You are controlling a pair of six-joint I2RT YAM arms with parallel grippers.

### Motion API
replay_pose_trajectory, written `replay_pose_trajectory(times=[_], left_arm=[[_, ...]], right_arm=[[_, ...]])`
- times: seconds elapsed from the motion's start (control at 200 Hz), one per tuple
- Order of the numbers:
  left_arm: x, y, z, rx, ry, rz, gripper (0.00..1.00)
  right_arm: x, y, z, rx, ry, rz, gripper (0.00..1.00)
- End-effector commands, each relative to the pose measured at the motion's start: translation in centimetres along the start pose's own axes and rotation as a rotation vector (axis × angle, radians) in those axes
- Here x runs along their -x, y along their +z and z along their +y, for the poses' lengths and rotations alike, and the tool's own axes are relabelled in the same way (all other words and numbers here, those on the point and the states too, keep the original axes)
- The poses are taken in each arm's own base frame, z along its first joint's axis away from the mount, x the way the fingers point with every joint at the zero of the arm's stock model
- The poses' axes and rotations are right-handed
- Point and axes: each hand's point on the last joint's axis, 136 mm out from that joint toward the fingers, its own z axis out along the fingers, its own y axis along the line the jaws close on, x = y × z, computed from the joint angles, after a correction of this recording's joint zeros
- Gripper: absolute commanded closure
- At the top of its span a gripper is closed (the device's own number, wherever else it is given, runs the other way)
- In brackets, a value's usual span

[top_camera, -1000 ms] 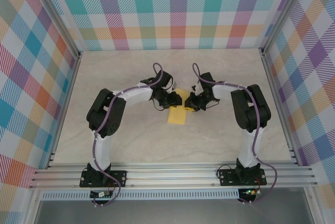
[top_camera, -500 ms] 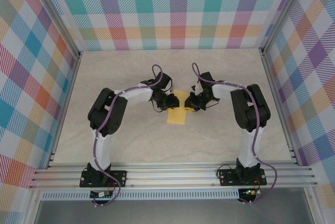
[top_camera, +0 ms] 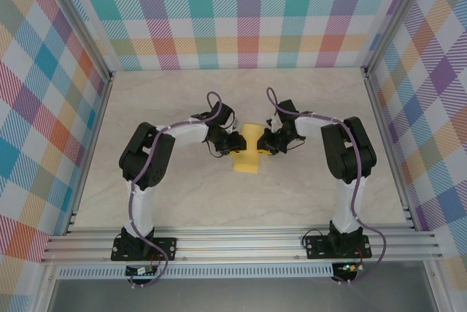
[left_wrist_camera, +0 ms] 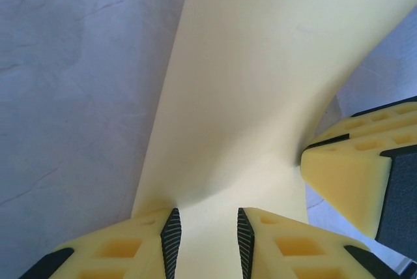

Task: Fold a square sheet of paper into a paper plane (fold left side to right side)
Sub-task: First fold the square sheet of paper in half at the center of the table.

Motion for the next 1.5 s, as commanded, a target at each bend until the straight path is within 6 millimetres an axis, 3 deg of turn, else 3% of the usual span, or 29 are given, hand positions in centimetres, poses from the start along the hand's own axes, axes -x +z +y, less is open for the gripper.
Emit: replay_pose_trajectory(times=[0.0,0.19,0.365,0.55,0.7,0.85,1.01,1.28,1.495], left_arm=[[0.2,-2.3,2.6,0.078,-0.026,-0.029,0.67],[0.5,-4.8,1.2,0.058,0.032,-0.088,0.67],[0.1,-5.5,-0.5,-0.024,0.057,-0.100,0.67],[-1.1,-3.5,-2.7,-0.112,0.081,-0.033,0.67],[-2.1,-1.4,-3.4,-0.112,0.087,0.017,0.67],[-2.5,0.3,-2.3,-0.069,0.079,0.036,0.66],[-3.2,0.7,-0.4,-0.001,0.062,0.045,0.66],[-5.0,0.2,1.5,0.030,0.048,0.072,0.65],[-6.9,-1.3,2.5,0.026,0.035,0.079,0.62]], right_arm=[[-2.7,2.1,-4.3,-0.145,0.067,0.095,0.86],[-2.6,2.0,-4.1,-0.142,0.064,0.094,0.86],[-2.6,1.9,-4.1,-0.145,0.060,0.094,0.86],[-2.6,1.8,-4.1,-0.149,0.060,0.093,0.86],[-2.7,1.9,-4.1,-0.150,0.061,0.096,0.86],[-2.7,1.9,-4.0,-0.153,0.059,0.097,0.86],[-2.8,1.9,-4.1,-0.167,0.056,0.099,0.86],[-2.9,1.8,-4.4,-0.180,0.055,0.100,0.86],[-2.9,1.8,-4.4,-0.180,0.053,0.101,0.86]])
